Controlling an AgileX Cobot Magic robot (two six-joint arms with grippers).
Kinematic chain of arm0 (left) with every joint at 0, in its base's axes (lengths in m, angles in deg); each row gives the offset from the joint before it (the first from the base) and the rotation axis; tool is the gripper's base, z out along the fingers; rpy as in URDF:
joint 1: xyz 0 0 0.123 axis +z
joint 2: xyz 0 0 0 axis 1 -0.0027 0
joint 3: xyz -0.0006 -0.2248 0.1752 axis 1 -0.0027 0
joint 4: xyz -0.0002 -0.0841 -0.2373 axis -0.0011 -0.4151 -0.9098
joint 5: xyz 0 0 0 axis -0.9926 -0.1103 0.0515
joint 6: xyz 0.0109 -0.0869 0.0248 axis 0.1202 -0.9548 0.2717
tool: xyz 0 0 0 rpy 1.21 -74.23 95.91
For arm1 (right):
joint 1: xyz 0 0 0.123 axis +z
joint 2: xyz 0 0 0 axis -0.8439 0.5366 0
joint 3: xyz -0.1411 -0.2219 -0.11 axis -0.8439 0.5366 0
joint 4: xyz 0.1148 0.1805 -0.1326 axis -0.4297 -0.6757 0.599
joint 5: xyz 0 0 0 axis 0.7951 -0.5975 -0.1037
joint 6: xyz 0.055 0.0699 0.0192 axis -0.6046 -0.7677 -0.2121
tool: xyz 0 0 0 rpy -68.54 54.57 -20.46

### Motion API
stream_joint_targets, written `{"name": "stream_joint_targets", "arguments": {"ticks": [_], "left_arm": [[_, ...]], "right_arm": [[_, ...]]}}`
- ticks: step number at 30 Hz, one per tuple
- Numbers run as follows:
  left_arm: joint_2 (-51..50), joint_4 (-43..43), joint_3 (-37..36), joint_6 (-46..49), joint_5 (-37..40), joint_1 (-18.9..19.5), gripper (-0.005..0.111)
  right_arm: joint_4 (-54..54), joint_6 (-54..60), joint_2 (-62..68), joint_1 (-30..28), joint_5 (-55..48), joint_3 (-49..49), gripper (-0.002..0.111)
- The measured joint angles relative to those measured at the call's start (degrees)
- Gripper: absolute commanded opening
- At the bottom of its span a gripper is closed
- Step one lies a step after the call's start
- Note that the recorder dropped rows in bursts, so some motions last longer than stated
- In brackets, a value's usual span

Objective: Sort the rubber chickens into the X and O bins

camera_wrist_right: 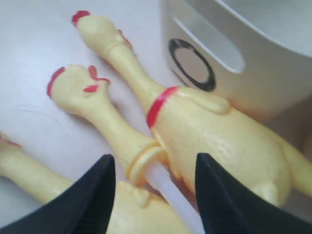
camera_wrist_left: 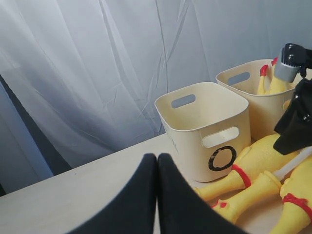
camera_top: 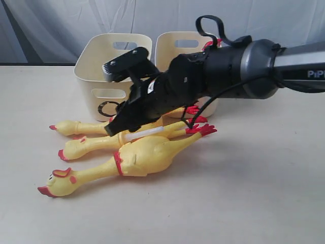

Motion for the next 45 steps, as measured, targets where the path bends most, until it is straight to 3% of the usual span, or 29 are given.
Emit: {"name": "stream_joint_targets", "arguments": {"ticks": [7,26,45], "left_arm": [[0.00,0.00,0.00,0.00,0.00,0.00,0.000],[0.00,0.00,0.00,0.00,0.00,0.00,0.000],[0.00,0.00,0.00,0.00,0.09,0.00,0.000]], "right_arm": [[4.24,6.55,5.29,4.88,-1.87,-5.90,0.049],[23.04,10.06,14.06,7.72,-6.71,-13.22,0.049],[31.15,9.89,21.62,9.24,-12.05,-22.16,0.049]]}}
